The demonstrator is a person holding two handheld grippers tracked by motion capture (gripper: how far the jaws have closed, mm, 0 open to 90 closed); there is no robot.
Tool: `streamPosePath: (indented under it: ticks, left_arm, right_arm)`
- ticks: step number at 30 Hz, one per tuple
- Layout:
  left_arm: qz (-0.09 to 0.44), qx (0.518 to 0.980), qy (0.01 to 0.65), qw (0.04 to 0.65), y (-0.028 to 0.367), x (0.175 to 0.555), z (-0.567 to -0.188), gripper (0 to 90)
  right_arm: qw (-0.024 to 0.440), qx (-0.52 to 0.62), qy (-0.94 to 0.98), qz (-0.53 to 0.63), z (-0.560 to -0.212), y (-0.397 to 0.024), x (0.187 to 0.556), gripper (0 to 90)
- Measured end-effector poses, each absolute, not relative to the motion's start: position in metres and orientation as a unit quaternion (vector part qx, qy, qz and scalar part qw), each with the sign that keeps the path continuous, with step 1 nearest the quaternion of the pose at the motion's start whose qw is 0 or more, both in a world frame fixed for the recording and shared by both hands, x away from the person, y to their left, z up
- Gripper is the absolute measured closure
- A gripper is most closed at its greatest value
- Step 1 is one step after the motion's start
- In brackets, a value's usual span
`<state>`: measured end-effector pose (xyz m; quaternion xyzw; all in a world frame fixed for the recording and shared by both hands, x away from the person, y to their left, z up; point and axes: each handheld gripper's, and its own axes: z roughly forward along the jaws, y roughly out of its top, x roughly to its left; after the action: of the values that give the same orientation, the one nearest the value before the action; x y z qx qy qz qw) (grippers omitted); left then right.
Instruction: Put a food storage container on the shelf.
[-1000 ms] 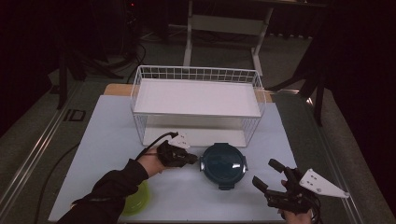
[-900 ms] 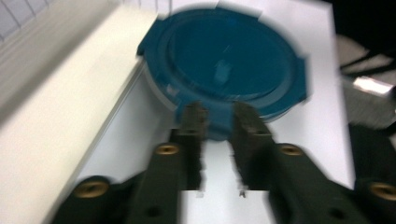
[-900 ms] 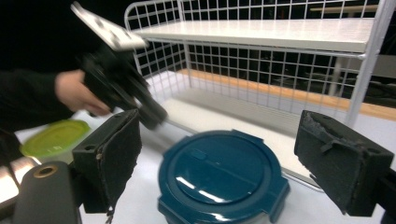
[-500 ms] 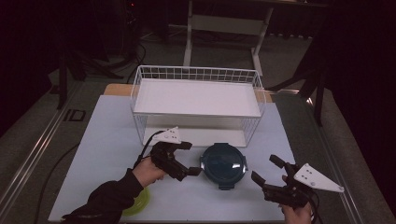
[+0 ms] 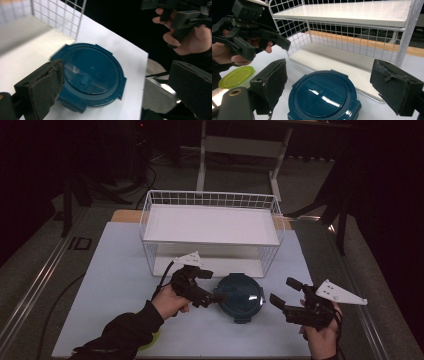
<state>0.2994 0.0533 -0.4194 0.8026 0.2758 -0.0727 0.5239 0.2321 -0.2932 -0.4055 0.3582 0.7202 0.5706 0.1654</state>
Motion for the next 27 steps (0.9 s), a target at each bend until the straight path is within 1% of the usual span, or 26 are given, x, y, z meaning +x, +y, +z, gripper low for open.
streamPosePath:
  ticks: [3, 5, 7, 11, 13, 21, 23, 25, 27]
  left_arm:
    - [-0.105, 0.792, 0.311, 0.514, 0.051, 0.309, -0.428, 0.1]
    - [-0.126, 0.792, 0.32, 0.505, 0.049, 0.316, -0.435, 0.2]
    - [-0.124, 0.799, 0.324, 0.491, 0.047, 0.319, -0.442, 0.2]
    - [-0.133, 0.797, 0.344, 0.478, 0.044, 0.325, -0.454, 0.2]
    - [-0.131, 0.797, 0.351, 0.474, 0.043, 0.326, -0.456, 0.2]
    - [-0.138, 0.782, 0.404, 0.453, 0.043, 0.328, -0.47, 0.2]
    - [-0.143, 0.771, 0.426, 0.451, 0.045, 0.329, -0.474, 0.2]
    - [-0.146, 0.765, 0.44, 0.446, 0.046, 0.331, -0.477, 3.4]
    - [-0.158, 0.761, 0.449, 0.44, 0.045, 0.332, -0.479, 3.7]
  right_arm:
    - [0.148, 0.363, 0.734, 0.555, -0.407, -0.291, 0.239, 13.2]
    - [0.13, 0.371, 0.743, 0.542, -0.411, -0.29, 0.247, 13.2]
    - [0.106, 0.379, 0.749, 0.534, -0.414, -0.291, 0.253, 13.2]
    - [0.079, 0.394, 0.763, 0.507, -0.423, -0.291, 0.264, 12.1]
    - [0.078, 0.399, 0.764, 0.502, -0.425, -0.291, 0.266, 11.1]
    - [0.04, 0.454, 0.758, 0.467, -0.443, -0.292, 0.283, 10.9]
    - [0.03, 0.462, 0.76, 0.457, -0.446, -0.291, 0.287, 12.0]
    - [0.017, 0.473, 0.757, 0.45, -0.45, -0.291, 0.291, 12.3]
    - [-0.002, 0.484, 0.756, 0.442, -0.455, -0.291, 0.296, 13.4]
